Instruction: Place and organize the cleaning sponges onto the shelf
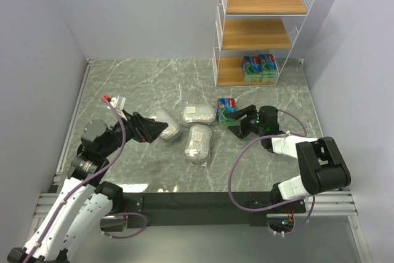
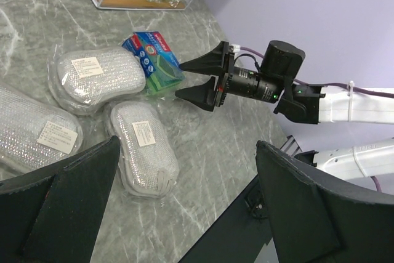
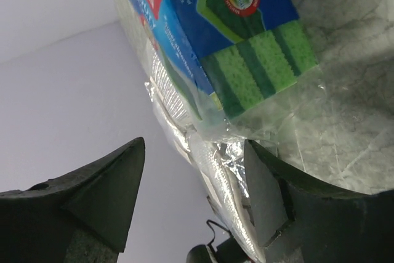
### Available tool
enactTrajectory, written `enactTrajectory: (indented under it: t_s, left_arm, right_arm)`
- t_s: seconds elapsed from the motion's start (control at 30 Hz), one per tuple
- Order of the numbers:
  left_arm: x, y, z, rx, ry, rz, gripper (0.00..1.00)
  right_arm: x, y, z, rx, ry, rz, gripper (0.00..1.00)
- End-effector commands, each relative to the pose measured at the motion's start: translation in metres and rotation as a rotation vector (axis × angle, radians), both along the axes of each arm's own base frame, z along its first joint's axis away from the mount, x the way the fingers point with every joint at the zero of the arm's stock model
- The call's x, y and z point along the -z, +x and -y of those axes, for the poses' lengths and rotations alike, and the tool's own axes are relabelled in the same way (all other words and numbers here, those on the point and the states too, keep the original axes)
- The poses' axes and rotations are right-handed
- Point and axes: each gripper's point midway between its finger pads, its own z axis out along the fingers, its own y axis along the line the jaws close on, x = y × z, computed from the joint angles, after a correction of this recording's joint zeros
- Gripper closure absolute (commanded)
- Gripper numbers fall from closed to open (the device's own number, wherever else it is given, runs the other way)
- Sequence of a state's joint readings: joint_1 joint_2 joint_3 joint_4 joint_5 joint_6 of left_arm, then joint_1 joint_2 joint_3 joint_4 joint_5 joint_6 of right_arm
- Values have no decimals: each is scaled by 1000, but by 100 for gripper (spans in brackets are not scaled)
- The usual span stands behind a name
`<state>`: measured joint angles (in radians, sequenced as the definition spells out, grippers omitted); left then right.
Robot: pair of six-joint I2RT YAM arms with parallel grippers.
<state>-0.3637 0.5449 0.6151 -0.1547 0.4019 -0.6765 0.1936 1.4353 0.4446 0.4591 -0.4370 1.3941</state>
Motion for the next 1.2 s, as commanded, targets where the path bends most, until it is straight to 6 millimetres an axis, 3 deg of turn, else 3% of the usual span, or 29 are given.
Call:
enactTrajectory:
  t_s: [0.0,0.33,0.4,0.5,0.63,0.8,0.93,1.17]
  left_arm:
    - [-11,-2,0,3,-16,39,1]
    - [-12,-2,-1,-5,-15,40,1]
    - [-12,-3,-3,-12,-17,42,1]
    - [-12,-3,-2,-11,-18,41,1]
    - [-11,-3,-2,-10,-18,35,1]
    - [-11,-3,-3,-14,-18,35,1]
    - [-11,-4,-3,-13,-20,35,1]
    - [-10,-3,-2,-8,-17,32,1]
  right_arm:
    - [-6,11,2,57,2,28,28]
    - [30,20,3,91,2,-54,37]
    - [39,18,3,99,4,-73,43]
    - [41,20,5,116,10,-58,58]
    - [32,26,1,108,57,-1,100]
    - [30,25,-5,81,102,14,100]
    - [21,23,3,96,105,41,100]
    - [-19,42,26,134,102,138,100]
